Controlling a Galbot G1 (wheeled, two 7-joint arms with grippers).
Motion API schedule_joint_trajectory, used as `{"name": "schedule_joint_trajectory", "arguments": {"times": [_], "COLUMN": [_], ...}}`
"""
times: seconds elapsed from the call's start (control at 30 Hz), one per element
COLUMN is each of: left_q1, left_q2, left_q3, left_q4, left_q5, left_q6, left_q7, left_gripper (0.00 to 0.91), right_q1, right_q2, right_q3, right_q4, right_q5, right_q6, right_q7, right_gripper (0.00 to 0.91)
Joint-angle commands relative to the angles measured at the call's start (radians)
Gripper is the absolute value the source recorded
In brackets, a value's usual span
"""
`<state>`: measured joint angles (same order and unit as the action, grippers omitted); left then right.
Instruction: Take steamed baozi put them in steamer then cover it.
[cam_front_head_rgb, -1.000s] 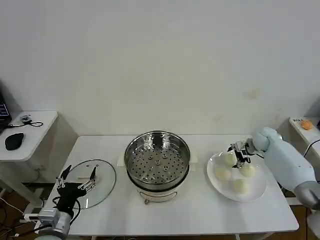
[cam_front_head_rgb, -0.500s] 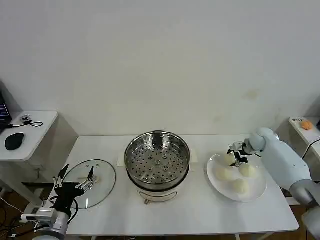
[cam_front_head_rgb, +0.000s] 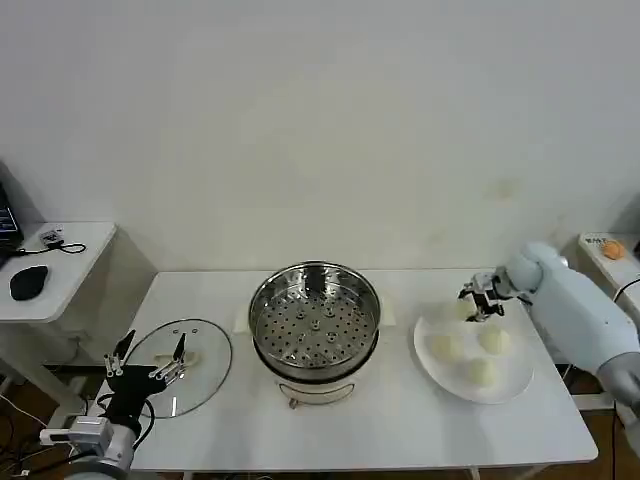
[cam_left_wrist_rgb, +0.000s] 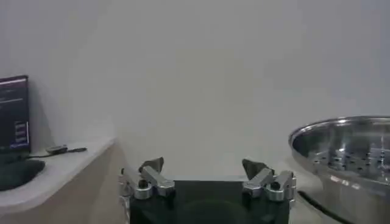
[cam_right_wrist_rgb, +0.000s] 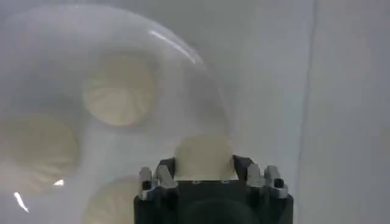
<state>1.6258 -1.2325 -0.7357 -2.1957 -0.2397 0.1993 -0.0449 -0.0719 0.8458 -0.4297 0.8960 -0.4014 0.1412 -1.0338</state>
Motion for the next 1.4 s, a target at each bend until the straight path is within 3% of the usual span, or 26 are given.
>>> {"name": "schedule_joint_trajectory", "arguments": {"times": [0.03, 0.23, 0.6, 0.83, 1.17, 1.4], "left_q1": [-0.005, -0.004, 0.004, 0.007, 0.020, 0.019], "left_q2": [0.005, 0.009, 0.024, 0.013, 0.001, -0.002], "left_q3": [-0.003, -0.006, -0.050, -0.059, -0.080, -0.085], "left_q4": [0.005, 0.002, 0.009, 0.008, -0.001, -0.006], "left_q5": [-0.001, -0.002, -0.028, -0.026, -0.018, -0.016], "left_q6": [0.000, 0.000, 0.009, 0.010, 0.006, 0.004], "left_q7": [-0.001, 0.000, 0.004, 0.005, 0.004, 0.003], "left_gripper": [0.907, 0.907, 0.907, 0.907, 0.907, 0.907], "right_q1": [0.244, 0.374, 0.498, 0.563, 0.512, 0.465], "right_q2": [-0.096, -0.031, 0.132, 0.256, 0.318, 0.368], "right_q3": [-0.205, -0.355, -0.499, -0.575, -0.693, -0.676], "right_q4": [0.249, 0.313, 0.397, 0.384, 0.374, 0.295], "right_q5": [0.257, 0.344, 0.436, 0.458, 0.336, 0.137], "right_q6": [-0.028, -0.048, -0.047, -0.004, 0.123, 0.234], "right_q7": [0.004, 0.018, 0.036, 0.038, 0.049, 0.078], "right_gripper": [0.655, 0.655, 0.655, 0.655, 0.655, 0.655]}}
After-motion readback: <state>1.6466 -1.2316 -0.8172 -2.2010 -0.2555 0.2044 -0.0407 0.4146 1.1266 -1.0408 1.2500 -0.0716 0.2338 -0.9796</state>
